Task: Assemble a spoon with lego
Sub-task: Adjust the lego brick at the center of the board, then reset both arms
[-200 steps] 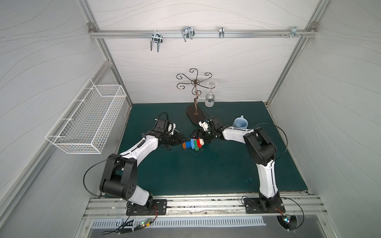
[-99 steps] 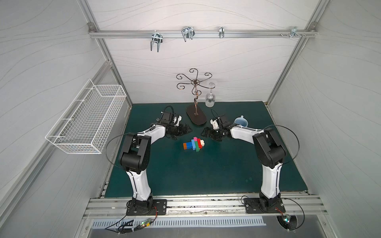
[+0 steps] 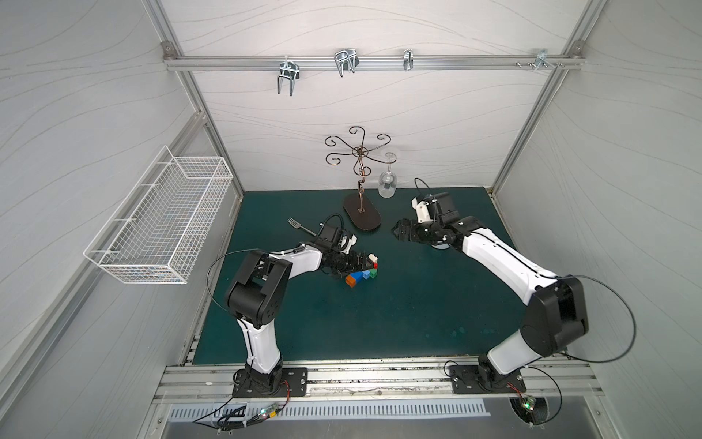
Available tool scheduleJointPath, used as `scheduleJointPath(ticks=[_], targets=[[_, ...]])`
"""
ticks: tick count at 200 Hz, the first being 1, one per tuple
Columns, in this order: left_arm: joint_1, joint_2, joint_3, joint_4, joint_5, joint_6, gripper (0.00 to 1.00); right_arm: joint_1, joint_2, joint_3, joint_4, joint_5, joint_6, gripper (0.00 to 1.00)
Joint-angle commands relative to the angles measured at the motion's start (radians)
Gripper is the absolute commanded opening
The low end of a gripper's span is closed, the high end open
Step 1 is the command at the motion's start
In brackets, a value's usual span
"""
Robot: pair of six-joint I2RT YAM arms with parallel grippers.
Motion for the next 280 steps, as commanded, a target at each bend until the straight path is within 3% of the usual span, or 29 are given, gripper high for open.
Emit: scheduleJointPath(ticks=[1, 26, 42, 56, 73, 95, 108, 126, 132, 154, 166, 179, 192, 204, 214, 227, 239, 250, 263, 280], targets=[[-0.014, -0.065, -0.031, 0.042, -0.036, -0.036, 1.00, -0.029, -0.100, -0.057, -0.014, 0.034, -0.031, 0.99], [-0.014, -0.109, -0.043, 0.067, -0.019, -0.044, 1.00, -0.077, -0.232, -0.189, 0.062, 0.143, -0.018, 0.99], [0.002, -0.169, -0.054, 0.017, -0.101, 0.000, 1.00, -0.119, -0.315, -0.310, 0.112, 0.283, -0.058, 0.99], [0.077, -0.301, -0.135, 0.087, -0.191, -0.027, 1.00, -0.183, -0.383, -0.434, 0.186, 0.386, -0.126, 0.99], [0.181, -0.520, -0.309, 0.288, -0.423, -0.027, 1.00, -0.303, -0.460, -0.619, 0.365, 0.409, -0.158, 0.99], [0.216, -0.676, -0.506, 0.584, -0.763, 0.250, 1.00, -0.420, -0.464, -0.806, 0.631, 0.394, -0.156, 0.99], [0.266, -0.677, -0.486, 0.507, -0.920, 0.250, 1.00, -0.450, -0.384, -0.866, 0.765, 0.404, -0.154, 0.99], [0.337, -0.653, -0.474, 0.432, -0.935, 0.291, 1.00, -0.463, -0.230, -0.919, 0.982, 0.351, -0.158, 0.99], [0.343, -0.641, -0.497, 0.466, -0.947, 0.318, 1.00, -0.464, -0.191, -0.927, 1.081, 0.329, -0.157, 0.99], [0.363, -0.599, -0.644, 0.712, -0.948, 0.347, 1.00, -0.432, -0.111, -0.871, 1.109, 0.316, -0.273, 0.99], [0.392, -0.539, -0.705, 0.887, -0.903, 0.347, 1.00, -0.427, -0.020, -0.962, 1.356, 0.292, -0.295, 0.99], [0.405, -0.509, -0.675, 0.876, -0.928, 0.350, 1.00, -0.390, 0.094, -1.029, 1.667, 0.308, -0.359, 0.99], [0.437, -0.373, -0.645, 0.988, -0.833, 0.385, 1.00, -0.363, 0.021, -0.958, 1.429, 0.313, -0.374, 0.99], [0.450, -0.230, -0.600, 1.076, -0.767, 0.414, 1.00, -0.366, 0.072, -0.873, 1.339, 0.325, -0.377, 0.99], [0.448, -0.295, -0.579, 0.906, -0.740, 0.397, 1.00, -0.365, 0.045, -0.863, 1.262, 0.320, -0.371, 0.99], [0.448, -0.246, -0.611, 1.064, -0.748, 0.414, 1.00, -0.365, 0.062, -0.883, 1.331, 0.340, -0.371, 0.99], [0.448, -0.283, -0.581, 0.926, -0.747, 0.398, 1.00, -0.359, 0.047, -0.872, 1.293, 0.347, -0.371, 0.99], [0.448, -0.253, -0.601, 1.027, -0.751, 0.410, 1.00, -0.359, 0.049, -0.872, 1.292, 0.352, -0.371, 0.99], [0.448, -0.280, -0.583, 0.939, -0.748, 0.400, 1.00, -0.356, 0.055, -0.877, 1.315, 0.354, -0.377, 0.99], [0.448, -0.262, -0.595, 0.998, -0.751, 0.405, 1.00, -0.356, 0.055, -0.876, 1.309, 0.354, -0.377, 0.99]])
